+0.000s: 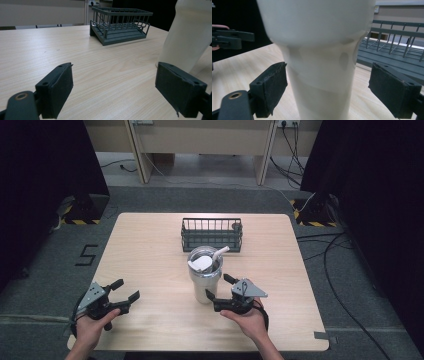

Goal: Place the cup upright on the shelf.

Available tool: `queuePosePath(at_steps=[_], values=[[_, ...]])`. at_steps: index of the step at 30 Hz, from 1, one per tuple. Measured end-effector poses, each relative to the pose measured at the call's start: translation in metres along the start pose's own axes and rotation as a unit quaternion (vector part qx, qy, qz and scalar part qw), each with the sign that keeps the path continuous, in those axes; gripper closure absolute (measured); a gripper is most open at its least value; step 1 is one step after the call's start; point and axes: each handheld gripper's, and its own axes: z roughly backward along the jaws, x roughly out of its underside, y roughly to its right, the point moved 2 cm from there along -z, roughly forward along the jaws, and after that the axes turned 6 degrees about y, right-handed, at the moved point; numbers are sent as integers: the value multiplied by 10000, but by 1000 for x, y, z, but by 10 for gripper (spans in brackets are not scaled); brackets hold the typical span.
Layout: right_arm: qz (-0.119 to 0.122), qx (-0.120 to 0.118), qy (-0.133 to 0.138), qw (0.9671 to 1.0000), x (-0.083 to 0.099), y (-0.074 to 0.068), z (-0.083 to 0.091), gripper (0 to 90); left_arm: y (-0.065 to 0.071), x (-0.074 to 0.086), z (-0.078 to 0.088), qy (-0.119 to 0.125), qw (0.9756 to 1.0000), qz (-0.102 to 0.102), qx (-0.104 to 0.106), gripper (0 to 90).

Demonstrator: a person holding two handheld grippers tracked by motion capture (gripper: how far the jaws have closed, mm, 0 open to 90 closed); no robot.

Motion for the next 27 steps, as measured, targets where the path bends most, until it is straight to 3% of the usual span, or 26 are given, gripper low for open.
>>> queuePosePath(at_steps=[7,27], values=[[34,-33,1,10000,-1,0,-12,96,0,0,0,-5,10000,5,5,142],[91,-95,18,9999,-1,-3,-41,40,-1,1,-1,-15,10000,24,23,142]])
